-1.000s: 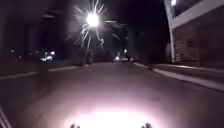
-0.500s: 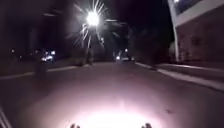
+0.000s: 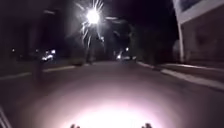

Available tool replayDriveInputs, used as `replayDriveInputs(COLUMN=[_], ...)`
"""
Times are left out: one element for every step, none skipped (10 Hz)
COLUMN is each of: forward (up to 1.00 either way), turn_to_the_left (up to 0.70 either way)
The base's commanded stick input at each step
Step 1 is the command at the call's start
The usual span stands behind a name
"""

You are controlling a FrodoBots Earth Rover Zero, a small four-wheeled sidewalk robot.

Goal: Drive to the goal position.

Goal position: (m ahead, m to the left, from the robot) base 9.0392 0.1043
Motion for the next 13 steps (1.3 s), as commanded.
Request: replayDriveInputs(forward=[0.85,0.85,0.85,0.85,0.85,0.85,0.85,0.85,0.85,0.85,0.85,0.85,0.85], turn_to_the_left=[0.00,0.00,0.00,0.00,0.00,0.00,0.00,0.00,0.00,0.00,0.00,0.00,0.00])
